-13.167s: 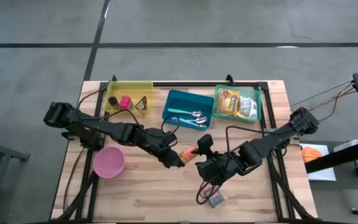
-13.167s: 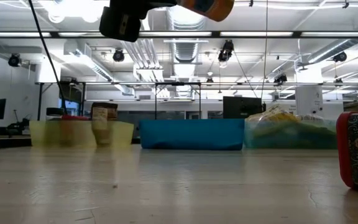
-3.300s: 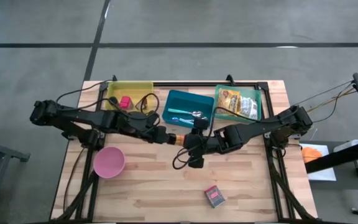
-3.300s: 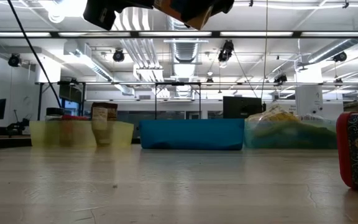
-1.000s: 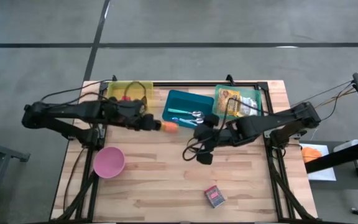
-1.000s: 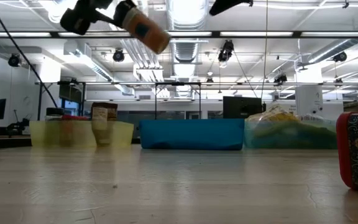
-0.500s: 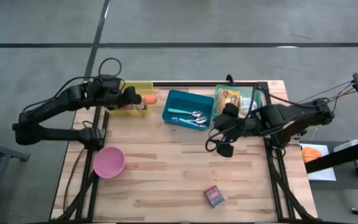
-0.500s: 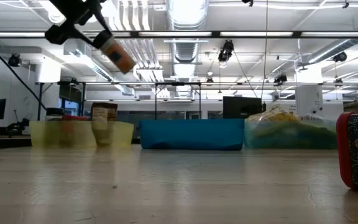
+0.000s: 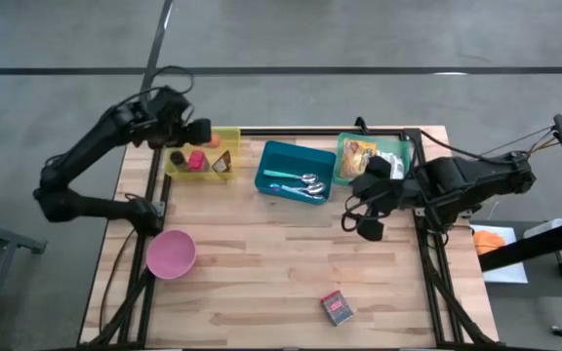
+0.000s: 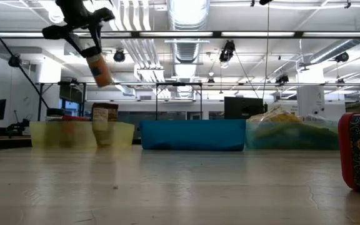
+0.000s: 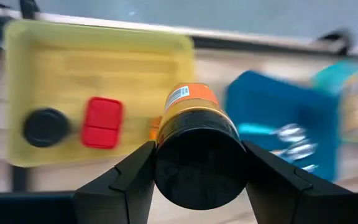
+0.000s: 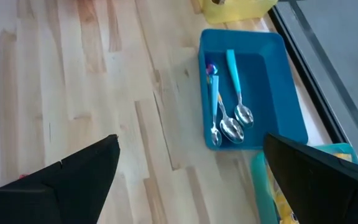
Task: Pick & Place Food Item
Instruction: Put the black seasoning bottle into the yellow bin
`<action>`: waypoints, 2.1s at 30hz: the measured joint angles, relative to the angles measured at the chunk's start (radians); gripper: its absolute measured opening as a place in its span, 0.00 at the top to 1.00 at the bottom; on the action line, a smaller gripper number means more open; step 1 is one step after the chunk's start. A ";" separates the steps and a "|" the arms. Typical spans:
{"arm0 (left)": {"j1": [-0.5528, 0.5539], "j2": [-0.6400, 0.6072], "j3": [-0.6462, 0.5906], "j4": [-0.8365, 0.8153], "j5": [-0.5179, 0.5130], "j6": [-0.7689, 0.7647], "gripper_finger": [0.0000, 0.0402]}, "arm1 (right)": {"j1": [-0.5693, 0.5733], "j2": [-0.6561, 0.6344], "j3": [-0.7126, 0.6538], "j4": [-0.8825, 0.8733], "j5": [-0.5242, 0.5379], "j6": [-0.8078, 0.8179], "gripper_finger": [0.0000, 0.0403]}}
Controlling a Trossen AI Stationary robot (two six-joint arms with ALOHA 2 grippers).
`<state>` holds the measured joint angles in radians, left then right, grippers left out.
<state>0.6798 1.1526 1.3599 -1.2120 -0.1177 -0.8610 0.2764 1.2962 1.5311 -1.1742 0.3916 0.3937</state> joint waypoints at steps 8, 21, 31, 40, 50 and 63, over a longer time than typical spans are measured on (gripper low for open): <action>0.012 0.211 0.077 -0.119 -0.088 0.214 0.48 | 0.000 0.017 -0.045 0.003 0.000 0.068 0.03; 0.090 0.342 0.076 -0.063 -0.089 0.392 0.48 | 0.000 0.054 -0.067 0.006 -0.010 0.131 0.03; 0.097 0.467 0.074 -0.037 -0.092 0.464 0.48 | 0.000 0.055 -0.067 0.010 -0.010 0.167 0.03; 0.104 0.566 0.072 -0.036 -0.075 0.518 0.48 | 0.000 0.055 -0.066 0.009 -0.028 0.184 0.03; 0.184 0.587 0.072 0.026 -0.024 0.552 0.48 | 0.000 0.055 -0.066 0.010 -0.034 0.191 0.03; 0.269 0.578 -0.031 0.062 -0.025 0.501 0.48 | 0.000 0.055 -0.066 0.011 -0.034 0.190 0.03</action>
<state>0.9492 1.7308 1.3292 -1.1496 -0.1424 -0.3597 0.2764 1.3510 1.4651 -1.1633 0.3576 0.5840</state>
